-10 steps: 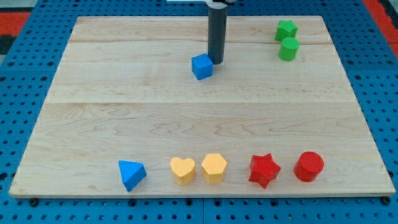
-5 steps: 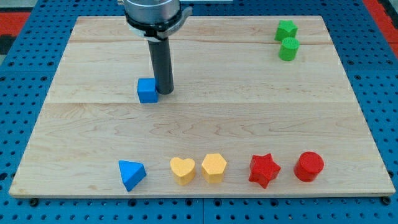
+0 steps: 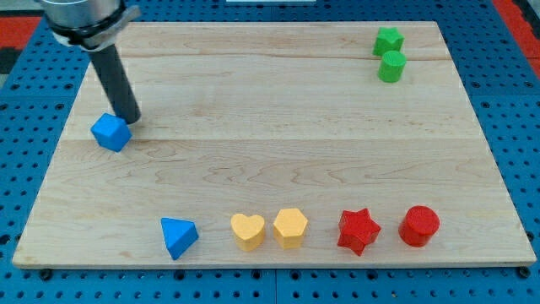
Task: Slide the blue cube to the left side of the blue triangle
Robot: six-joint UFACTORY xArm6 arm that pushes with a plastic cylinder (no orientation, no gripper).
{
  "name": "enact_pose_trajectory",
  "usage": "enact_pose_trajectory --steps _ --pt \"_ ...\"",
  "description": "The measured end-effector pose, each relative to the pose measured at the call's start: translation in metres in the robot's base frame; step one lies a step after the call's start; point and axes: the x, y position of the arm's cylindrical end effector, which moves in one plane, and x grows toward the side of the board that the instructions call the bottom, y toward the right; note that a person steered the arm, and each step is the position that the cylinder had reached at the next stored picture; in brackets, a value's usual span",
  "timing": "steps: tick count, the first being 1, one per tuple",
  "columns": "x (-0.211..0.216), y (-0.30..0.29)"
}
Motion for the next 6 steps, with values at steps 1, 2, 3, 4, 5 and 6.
enact_pose_trajectory --steps 1,2,3,4,5,6 --pt "0.0 -0.031" --pt "0.0 -0.04" --pt "0.006 -0.022" --pt "0.029 -0.022" --pt "0.043 -0.022" --pt "0.047 -0.01"
